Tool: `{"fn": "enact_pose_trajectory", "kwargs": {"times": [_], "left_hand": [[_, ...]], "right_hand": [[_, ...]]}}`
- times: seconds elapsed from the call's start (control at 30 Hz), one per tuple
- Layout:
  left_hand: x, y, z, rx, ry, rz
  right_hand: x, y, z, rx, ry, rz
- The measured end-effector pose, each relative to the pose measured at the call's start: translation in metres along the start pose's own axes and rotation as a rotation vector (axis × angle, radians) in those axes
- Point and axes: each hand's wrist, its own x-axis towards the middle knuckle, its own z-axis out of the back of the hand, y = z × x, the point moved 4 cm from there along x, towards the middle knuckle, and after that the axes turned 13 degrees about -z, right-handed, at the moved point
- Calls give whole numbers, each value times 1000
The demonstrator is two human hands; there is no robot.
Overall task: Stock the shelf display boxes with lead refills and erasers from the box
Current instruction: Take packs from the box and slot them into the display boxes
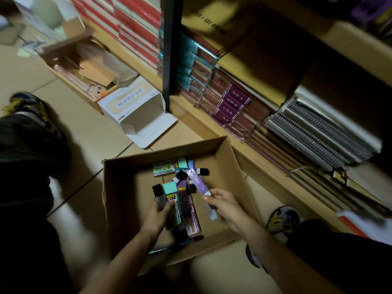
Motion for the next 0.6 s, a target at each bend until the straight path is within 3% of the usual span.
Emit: {"fn": "enact_pose_trajectory", "kwargs": {"times": [0.17, 0.3, 0.6], "left_hand": [[-11, -67, -18, -113, 186, -122], [-29, -115, -36, -239, 235, -194], [-68, -187, -67, -435, 203, -311]], "right_hand": [[-44, 36, -2, 139, 173, 152], [-87, 64, -3, 174, 236, 269], [-168, 112, -4, 150, 82, 457]]}}
